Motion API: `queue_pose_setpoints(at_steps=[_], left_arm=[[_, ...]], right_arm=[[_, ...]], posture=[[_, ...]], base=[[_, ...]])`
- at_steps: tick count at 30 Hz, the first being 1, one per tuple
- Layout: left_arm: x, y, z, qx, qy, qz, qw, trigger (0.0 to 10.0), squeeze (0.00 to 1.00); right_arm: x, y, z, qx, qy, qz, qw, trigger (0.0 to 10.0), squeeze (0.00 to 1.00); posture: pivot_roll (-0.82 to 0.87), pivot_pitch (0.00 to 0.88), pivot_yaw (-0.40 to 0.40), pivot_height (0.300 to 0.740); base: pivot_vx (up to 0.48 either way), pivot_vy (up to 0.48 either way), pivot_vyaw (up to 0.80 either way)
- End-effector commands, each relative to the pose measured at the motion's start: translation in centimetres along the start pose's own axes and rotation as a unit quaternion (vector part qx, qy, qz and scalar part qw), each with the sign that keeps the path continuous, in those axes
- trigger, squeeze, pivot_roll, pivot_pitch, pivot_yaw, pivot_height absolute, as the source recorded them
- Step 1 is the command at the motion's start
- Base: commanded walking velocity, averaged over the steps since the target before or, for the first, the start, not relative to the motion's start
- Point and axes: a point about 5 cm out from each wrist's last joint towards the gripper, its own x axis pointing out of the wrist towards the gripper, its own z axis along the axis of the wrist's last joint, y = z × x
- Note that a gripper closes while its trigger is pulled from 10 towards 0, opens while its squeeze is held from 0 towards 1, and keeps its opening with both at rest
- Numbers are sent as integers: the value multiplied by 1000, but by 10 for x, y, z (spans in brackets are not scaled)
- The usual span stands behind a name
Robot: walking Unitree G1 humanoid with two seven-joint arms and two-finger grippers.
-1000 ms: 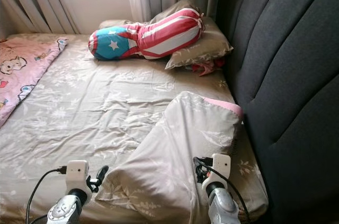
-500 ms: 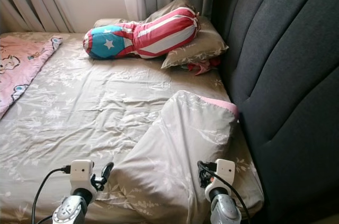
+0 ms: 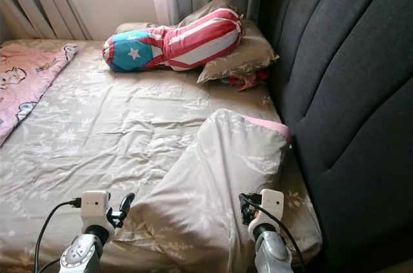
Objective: Clean up the room
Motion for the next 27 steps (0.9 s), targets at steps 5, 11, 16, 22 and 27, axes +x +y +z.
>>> queue_pose_setpoints(at_steps=[5,11,16,22,27], left_arm=[[5,0,8,1,-9,-2,1000,10000,0],[5,-1,9,8,-9,-8,1000,10000,0],[6,3,12,7,-11,-6,1000,10000,0],[6,4,12,15,-9,-8,1000,10000,0],[7,2,14,15,-16,-12,1000,10000,0]], right_arm=[[3,8,4,-2,-2,9,1000,10000,0],[4,16,-1,-7,18,34,999,10000,0],[4,18,0,1,7,33,999,10000,0],[4,18,1,5,8,32,999,10000,0],[5,19,1,6,10,36,999,10000,0]], posture=[[47,0,-52,686],[52,0,-51,666],[54,0,-48,661],[58,0,-47,661],[61,0,-47,661]], base=[[0,0,0],[0,0,0],[0,0,0],[0,0,0],[0,0,0]])
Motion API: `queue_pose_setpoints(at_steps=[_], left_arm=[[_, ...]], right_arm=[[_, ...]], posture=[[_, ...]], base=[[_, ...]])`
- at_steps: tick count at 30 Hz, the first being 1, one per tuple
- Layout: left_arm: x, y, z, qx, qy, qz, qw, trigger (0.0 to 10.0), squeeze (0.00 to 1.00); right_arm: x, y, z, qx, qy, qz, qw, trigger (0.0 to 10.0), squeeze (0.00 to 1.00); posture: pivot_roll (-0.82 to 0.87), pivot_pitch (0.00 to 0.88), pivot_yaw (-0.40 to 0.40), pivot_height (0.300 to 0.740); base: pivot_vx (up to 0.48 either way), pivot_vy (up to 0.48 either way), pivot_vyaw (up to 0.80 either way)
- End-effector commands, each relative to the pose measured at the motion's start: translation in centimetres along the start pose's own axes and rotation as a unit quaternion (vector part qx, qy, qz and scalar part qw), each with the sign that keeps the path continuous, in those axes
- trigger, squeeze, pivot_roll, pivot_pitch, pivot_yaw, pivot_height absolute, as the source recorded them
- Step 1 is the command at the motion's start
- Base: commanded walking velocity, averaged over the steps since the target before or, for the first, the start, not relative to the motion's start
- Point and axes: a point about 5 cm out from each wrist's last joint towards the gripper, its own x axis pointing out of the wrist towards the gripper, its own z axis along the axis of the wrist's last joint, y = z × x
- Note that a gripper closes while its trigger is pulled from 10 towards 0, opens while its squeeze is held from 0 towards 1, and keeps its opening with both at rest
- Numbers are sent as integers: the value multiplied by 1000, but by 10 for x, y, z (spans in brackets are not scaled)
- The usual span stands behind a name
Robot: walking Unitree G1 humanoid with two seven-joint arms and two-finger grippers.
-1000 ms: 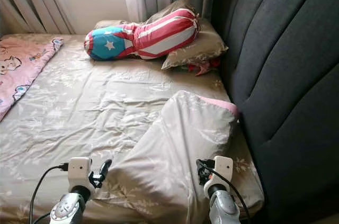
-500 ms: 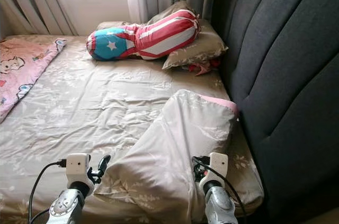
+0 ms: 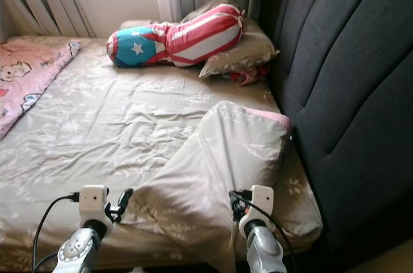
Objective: Clean up the room
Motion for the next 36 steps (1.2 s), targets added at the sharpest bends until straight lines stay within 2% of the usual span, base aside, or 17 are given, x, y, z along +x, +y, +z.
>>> queue_pose_setpoints(at_steps=[1,9,25,26,27,36], left_arm=[[2,-1,6,10,-12,-4,1000,10000,0],[4,-1,8,14,-11,-3,1000,10000,0],[6,-2,10,14,-17,-4,1000,10000,0],[6,-2,11,14,-18,-4,1000,10000,0],[6,-2,12,15,-21,-5,1000,10000,0],[6,-2,13,16,-23,-5,1000,10000,0]], right_arm=[[2,1,3,2,-1,3,1000,10000,0],[3,2,3,4,4,10,1000,10000,0],[3,6,3,6,4,17,1000,10000,0],[4,6,3,9,3,15,1000,10000,424],[4,6,4,15,1,13,1000,10000,1000],[4,3,3,20,10,-2,1000,10000,1000]], posture=[[61,0,-47,661],[62,0,-48,661],[65,0,-52,661],[66,0,-52,661],[66,0,-52,661],[68,0,-51,661]], base=[[0,0,0],[0,0,0],[264,0,0],[0,0,0],[0,0,0],[0,0,0]])
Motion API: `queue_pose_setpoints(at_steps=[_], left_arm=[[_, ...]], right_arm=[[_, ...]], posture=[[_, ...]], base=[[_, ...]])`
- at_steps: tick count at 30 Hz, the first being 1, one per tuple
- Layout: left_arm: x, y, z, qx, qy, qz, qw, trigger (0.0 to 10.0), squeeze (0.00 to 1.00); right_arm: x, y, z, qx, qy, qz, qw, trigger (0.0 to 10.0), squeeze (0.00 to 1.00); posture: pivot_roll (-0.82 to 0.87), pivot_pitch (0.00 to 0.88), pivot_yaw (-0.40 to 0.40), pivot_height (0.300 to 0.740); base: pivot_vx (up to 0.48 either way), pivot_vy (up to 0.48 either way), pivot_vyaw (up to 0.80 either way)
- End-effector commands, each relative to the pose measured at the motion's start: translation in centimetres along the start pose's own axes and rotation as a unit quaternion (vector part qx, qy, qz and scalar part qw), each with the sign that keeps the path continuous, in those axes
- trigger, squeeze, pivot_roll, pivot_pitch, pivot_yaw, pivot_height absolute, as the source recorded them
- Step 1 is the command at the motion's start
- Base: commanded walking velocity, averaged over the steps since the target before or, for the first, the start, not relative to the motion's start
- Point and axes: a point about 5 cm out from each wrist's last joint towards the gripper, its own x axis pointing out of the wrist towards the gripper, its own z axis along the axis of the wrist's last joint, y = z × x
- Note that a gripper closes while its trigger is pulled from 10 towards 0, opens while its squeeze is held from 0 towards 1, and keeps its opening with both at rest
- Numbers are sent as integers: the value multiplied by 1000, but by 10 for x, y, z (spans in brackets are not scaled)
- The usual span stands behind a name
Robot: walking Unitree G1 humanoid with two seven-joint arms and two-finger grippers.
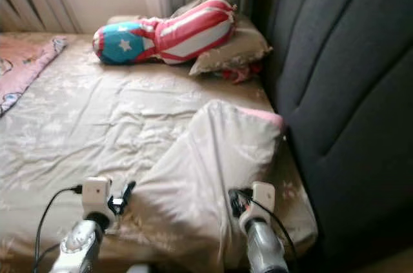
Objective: Clean up the room
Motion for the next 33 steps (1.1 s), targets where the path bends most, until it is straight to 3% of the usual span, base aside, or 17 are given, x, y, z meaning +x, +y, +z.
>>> queue_pose_setpoints(at_steps=[1,10,13,24,27,28,29,30,31,32,33], left_arm=[[4,-10,4,-3,-10,-14,1000,10000,0],[2,-9,3,1,-9,-15,1000,10000,0],[0,-8,3,3,-8,-16,1000,10000,0],[-5,-5,2,8,-9,-20,1000,10000,0],[-6,-4,3,10,-12,-21,1000,10000,0],[-6,-4,8,13,-21,-25,999,10000,0],[-6,-4,10,14,-25,-27,999,10000,0],[-6,-4,13,15,-29,-28,999,10000,0],[-7,-4,14,15,-32,-29,999,10000,0],[-7,-4,17,17,-37,-32,999,10000,0],[-8,-3,23,20,-47,-36,998,10000,0]], right_arm=[[-5,-20,-4,5,15,-38,999,10000,1000],[-11,-28,-19,51,61,-53,995,10000,1000],[-12,-23,-23,89,70,-13,993,10000,1000],[-23,-23,-44,97,133,32,986,10000,1000],[-22,-22,-44,80,139,33,986,10000,1000],[-21,-21,-43,76,144,30,986,10000,588],[-20,-20,-42,75,145,30,986,10000,588],[-19,-19,-42,73,147,31,986,10000,314],[-19,-19,-42,71,148,31,986,10000,314],[-18,-18,-41,70,149,29,986,10000,0],[-15,-15,-38,68,151,28,986,10000,0]], posture=[[68,0,-51,661],[74,0,-43,661],[77,0,-42,661],[92,0,-34,661],[102,0,-28,661],[112,5,-25,661],[112,5,-25,661],[119,16,-23,661],[121,21,-21,661],[131,32,-18,661],[142,47,-15,661]], base=[[0,0,0],[0,0,0],[0,0,0],[0,0,0],[0,0,0],[0,0,0],[0,0,0],[0,0,0],[0,0,0],[0,0,0],[0,0,0]])
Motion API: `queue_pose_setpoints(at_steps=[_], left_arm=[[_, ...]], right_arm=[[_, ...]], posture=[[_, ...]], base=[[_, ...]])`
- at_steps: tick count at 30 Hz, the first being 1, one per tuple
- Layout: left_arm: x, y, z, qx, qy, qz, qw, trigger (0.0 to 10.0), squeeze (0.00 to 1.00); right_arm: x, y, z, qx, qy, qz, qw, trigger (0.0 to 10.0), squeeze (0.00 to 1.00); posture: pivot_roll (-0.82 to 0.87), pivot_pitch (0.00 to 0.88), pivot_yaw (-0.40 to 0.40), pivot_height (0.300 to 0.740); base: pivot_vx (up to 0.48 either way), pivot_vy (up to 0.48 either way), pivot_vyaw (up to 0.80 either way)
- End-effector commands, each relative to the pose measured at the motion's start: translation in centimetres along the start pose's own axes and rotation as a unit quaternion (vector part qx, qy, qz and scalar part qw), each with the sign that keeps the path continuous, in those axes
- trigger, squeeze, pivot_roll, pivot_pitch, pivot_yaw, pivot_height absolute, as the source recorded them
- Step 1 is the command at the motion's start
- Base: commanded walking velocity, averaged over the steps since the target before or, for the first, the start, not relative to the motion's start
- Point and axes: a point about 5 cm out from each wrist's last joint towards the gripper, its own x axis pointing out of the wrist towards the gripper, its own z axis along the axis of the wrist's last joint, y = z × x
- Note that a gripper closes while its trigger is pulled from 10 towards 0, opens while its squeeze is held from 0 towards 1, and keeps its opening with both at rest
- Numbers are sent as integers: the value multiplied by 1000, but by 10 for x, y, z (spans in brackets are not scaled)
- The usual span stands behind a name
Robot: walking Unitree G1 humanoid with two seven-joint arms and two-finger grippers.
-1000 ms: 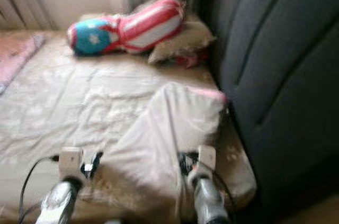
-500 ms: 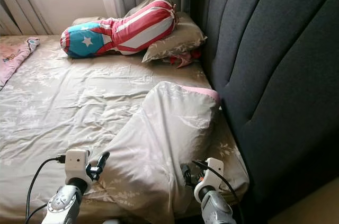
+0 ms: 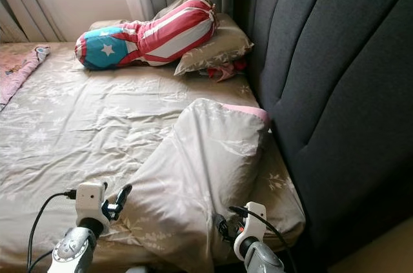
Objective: Clean up the room
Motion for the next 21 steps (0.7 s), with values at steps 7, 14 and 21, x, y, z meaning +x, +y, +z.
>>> queue_pose_setpoints(at_steps=[7,14,21], left_arm=[[-7,4,22,13,-25,-14,1000,10000,0],[-22,5,38,19,-31,-22,999,10000,0],[-39,6,41,15,-18,-22,999,10000,0]], right_arm=[[12,24,11,-8,15,21,1000,10000,0],[15,33,8,-36,35,14,999,10000,0],[10,20,-9,-69,77,-48,993,10000,0]], posture=[[168,93,-7,661],[197,151,1,661],[196,204,7,661]], base=[[0,0,0],[0,0,0],[0,0,0]])
